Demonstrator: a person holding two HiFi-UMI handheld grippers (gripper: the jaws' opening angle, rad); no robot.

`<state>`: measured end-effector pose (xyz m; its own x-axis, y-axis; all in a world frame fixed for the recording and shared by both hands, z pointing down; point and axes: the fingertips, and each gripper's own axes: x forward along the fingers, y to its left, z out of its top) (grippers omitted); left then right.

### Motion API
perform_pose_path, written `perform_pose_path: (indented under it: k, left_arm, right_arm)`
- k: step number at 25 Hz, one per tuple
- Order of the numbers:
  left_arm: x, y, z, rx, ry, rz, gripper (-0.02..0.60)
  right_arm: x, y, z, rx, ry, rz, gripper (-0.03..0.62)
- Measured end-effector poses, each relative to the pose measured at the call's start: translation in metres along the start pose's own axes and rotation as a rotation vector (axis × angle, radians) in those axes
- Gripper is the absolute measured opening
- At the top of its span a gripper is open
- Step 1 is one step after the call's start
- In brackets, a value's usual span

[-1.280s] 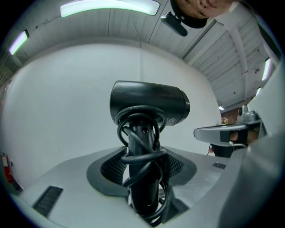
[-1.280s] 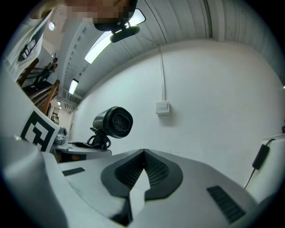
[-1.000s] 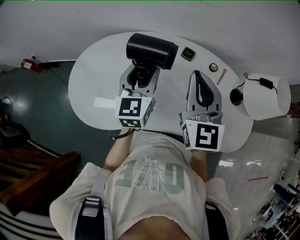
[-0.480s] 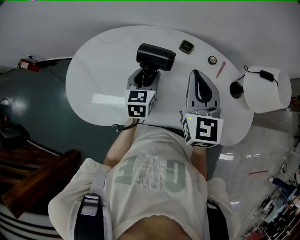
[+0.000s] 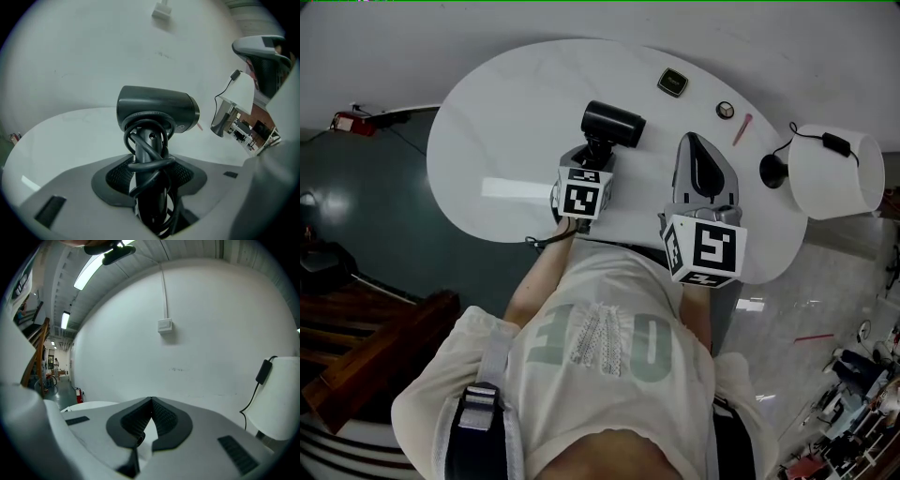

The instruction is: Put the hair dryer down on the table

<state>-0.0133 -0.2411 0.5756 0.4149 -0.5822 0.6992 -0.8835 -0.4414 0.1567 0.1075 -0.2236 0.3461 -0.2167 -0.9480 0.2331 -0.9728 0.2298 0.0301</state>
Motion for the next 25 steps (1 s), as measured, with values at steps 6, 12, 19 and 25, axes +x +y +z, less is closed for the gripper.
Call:
perform_pose_path:
  k: [6, 12, 19, 25]
  left_arm:
    - [0.012, 0.002, -0.018, -0.017, 0.098, -0.01, 0.219]
    - [0.02, 0.003, -0.033, -0.015, 0.181, 0.005, 0.219]
    - [0.024, 0.007, -0.041, -0.019, 0.231, 0.021, 0.219]
    - [0.026, 0.005, -0.045, -0.01, 0.265, 0.021, 0.221]
  right_arm:
    - [0.002, 0.0, -0.003, 0.008, 0.009, -0.001, 0.003]
    - [0.004, 0.001, -0.009, -0.001, 0.025, 0.004, 0.003]
    - [0.005, 0.003, -0.013, -0.038, 0.044, -0.005, 0.003]
    - [0.005, 0.004, -0.017, -0.032, 0.054, -0.002, 0.003]
